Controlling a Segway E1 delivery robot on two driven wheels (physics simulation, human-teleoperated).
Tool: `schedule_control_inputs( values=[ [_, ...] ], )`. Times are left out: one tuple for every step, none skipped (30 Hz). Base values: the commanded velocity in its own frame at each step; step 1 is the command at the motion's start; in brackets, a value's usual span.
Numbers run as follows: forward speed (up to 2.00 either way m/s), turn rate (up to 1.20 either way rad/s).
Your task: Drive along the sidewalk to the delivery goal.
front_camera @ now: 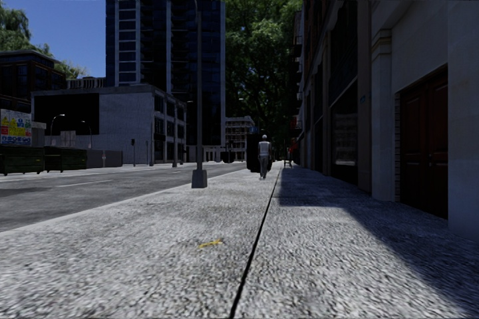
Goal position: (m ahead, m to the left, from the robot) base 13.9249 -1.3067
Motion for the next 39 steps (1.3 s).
schedule_control_inputs(
  values=[
    [1.78,0.0],
    [1.78,0.0],
    [1.78,0.0],
    [1.78,0.0],
    [1.78,0.0],
    [1.78,0.0],
    [1.78,0.0],
    [1.78,0.0],
    [1.78,0.0],
    [1.78,0.0],
    [1.78,0.0],
    [1.78,0.0],
    [1.78,0.0],
    [1.78,0.0],
    [1.78,0.0],
    [1.78,0.0],
    [1.78,0.0],
    [1.78,0.0],
    [1.78,0.0],
    [1.78,0.0],
    [1.78,0.0],
    [1.78,0.0],
    [1.78,0.0],
    [1.78,0.0],
    [1.78,0.0],
    [1.78,0.0],
    [1.78,0.0],
    [1.78,0.0],
    [1.78,0.0],
    [1.78,0.0],
    [1.78,0.0],
    [1.78,0.0],
    [1.78,0.0],
    [1.78,0.0],
    [1.78,0.0],
    [1.78,0.0],
    [1.78,0.0],
    [1.78,0.0],
    [1.78,0.0]
  ],
)
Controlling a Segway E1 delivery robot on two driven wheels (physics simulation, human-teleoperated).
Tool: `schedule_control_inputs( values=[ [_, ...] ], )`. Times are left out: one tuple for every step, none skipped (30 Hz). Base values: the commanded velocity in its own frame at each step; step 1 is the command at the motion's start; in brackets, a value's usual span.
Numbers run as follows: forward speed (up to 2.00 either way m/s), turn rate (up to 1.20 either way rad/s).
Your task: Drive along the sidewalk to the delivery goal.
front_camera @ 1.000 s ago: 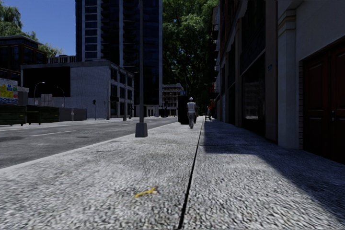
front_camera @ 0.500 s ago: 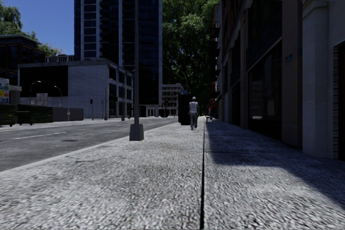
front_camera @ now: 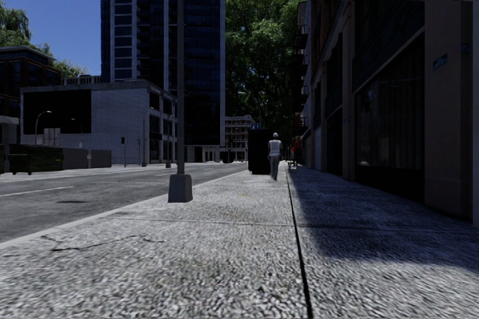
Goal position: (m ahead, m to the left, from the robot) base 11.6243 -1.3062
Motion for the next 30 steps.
schedule_control_inputs(
  values=[
    [1.78,0.0],
    [1.78,0.0],
    [1.78,0.0],
    [1.78,0.0],
    [1.78,0.0],
    [1.78,0.0],
    [1.78,0.0],
    [1.78,0.0],
    [1.78,0.0],
    [1.78,0.0],
    [1.78,0.0],
    [1.78,0.0],
    [1.78,0.0],
    [1.78,0.0],
    [1.78,0.0],
    [1.78,0.0],
    [1.78,0.0],
    [1.78,0.0],
    [1.78,0.0],
    [1.78,0.0],
    [1.78,0.0],
    [1.78,0.0],
    [1.78,0.0],
    [1.78,0.0],
    [1.78,0.0],
    [1.78,0.0],
    [1.78,0.0],
    [1.78,0.0],
    [1.78,-0.25],
    [1.78,-0.71]
  ],
)
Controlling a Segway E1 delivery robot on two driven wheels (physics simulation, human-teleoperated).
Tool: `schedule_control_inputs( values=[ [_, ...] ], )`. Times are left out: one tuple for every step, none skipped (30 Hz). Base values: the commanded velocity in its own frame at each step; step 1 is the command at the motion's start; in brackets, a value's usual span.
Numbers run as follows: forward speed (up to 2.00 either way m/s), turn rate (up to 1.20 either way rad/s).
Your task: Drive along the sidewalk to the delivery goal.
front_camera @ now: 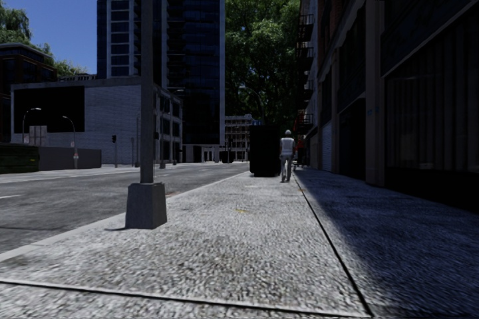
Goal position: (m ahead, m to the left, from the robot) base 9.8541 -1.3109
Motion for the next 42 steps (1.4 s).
schedule_control_inputs(
  values=[
    [1.78,-1.2],
    [1.78,-1.2],
    [1.78,-1.2],
    [1.78,-1.2],
    [1.78,-1.2],
    [1.78,-0.04],
    [1.78,-0.01],
    [1.78,-0.01],
    [1.78,-0.01],
    [1.78,0.0],
    [1.78,0.0],
    [1.78,0.0],
    [1.78,0.0],
    [1.78,0.0],
    [1.78,0.0],
    [1.78,0.0],
    [1.78,0.0],
    [1.78,0.0],
    [1.78,0.0],
    [1.78,0.0],
    [1.78,0.0],
    [1.78,0.0],
    [1.78,0.0],
    [1.78,0.0],
    [1.78,0.0],
    [1.78,0.0],
    [1.78,0.0],
    [1.78,0.0],
    [1.78,0.0],
    [1.78,0.0],
    [1.78,0.0],
    [1.78,0.0],
    [1.78,0.0],
    [1.78,0.0],
    [1.78,0.0],
    [1.78,0.0],
    [1.78,0.0],
    [1.78,0.0],
    [1.78,0.0],
    [1.78,0.0],
    [1.78,0.0],
    [1.78,0.0]
  ],
)
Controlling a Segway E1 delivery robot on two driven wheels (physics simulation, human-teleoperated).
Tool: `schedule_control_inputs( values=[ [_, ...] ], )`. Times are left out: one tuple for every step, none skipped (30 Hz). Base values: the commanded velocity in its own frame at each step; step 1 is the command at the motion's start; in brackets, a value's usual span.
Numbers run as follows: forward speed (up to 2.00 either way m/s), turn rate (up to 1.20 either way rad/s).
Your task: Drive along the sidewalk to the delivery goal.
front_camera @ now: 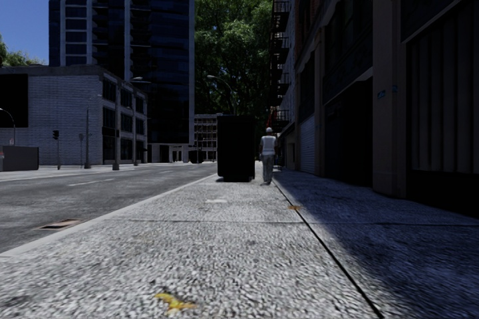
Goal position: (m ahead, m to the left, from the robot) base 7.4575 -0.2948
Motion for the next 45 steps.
schedule_control_inputs(
  values=[
    [1.78,0.0],
    [1.78,0.0],
    [1.78,0.0],
    [1.78,0.0],
    [1.78,0.0],
    [1.78,0.0],
    [1.78,0.0],
    [1.78,0.0],
    [1.78,0.0],
    [1.78,0.0],
    [1.78,0.0],
    [1.78,0.0],
    [1.78,0.0],
    [1.78,0.0],
    [1.78,0.0],
    [1.78,0.0],
    [1.78,0.0],
    [1.78,0.0],
    [1.78,0.0],
    [1.78,0.27],
    [1.78,0.74],
    [1.78,1.0],
    [1.78,1.09],
    [1.78,1.09],
    [1.78,0.34],
    [1.78,0.1],
    [1.78,0.0],
    [1.78,0.0],
    [1.78,0.0],
    [1.78,0.0],
    [1.78,0.0],
    [1.78,0.0],
    [1.78,0.0],
    [1.78,0.0],
    [1.78,0.0],
    [1.78,0.0],
    [1.78,0.0],
    [1.78,0.0],
    [1.78,0.0],
    [1.78,0.0],
    [1.78,0.0],
    [1.78,0.0],
    [1.78,0.0],
    [1.78,0.0],
    [1.78,0.0]
  ],
)
